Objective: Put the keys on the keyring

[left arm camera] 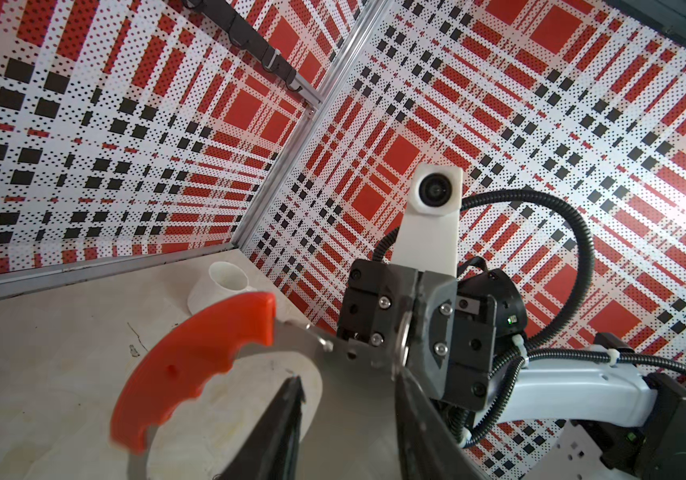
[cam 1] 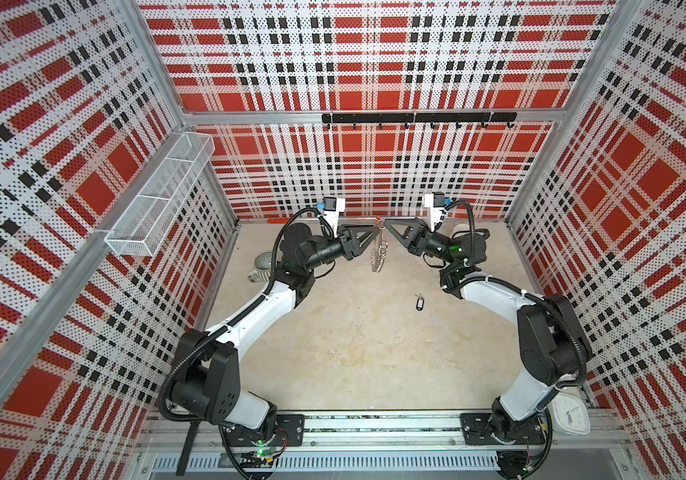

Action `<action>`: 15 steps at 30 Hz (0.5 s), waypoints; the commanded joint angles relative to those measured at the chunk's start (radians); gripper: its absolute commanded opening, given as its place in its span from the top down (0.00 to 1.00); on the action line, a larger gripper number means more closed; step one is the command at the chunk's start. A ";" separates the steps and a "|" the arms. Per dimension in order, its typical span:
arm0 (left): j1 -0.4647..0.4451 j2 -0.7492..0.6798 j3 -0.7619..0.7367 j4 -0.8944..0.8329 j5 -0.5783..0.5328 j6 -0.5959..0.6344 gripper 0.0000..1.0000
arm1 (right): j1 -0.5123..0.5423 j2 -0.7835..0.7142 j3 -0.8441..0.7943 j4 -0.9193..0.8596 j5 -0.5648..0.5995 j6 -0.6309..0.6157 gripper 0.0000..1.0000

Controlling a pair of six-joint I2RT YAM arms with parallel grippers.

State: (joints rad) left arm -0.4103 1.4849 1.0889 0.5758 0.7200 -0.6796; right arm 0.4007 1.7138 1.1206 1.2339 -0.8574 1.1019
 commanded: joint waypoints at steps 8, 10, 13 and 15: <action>-0.009 0.015 0.035 0.089 0.028 -0.032 0.70 | 0.017 0.001 0.036 0.063 -0.030 0.030 1.00; -0.012 0.020 0.038 0.092 0.032 -0.037 0.72 | 0.018 0.003 0.037 0.069 -0.035 0.035 1.00; -0.015 0.024 0.039 0.094 0.034 -0.037 0.81 | 0.021 0.004 0.039 0.069 -0.043 0.036 1.00; -0.016 0.028 0.040 0.094 0.036 -0.038 0.89 | 0.020 0.005 0.037 0.070 -0.046 0.039 1.00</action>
State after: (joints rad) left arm -0.4187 1.4967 1.0935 0.6456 0.7441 -0.7174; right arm 0.4103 1.7164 1.1210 1.2339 -0.8825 1.1194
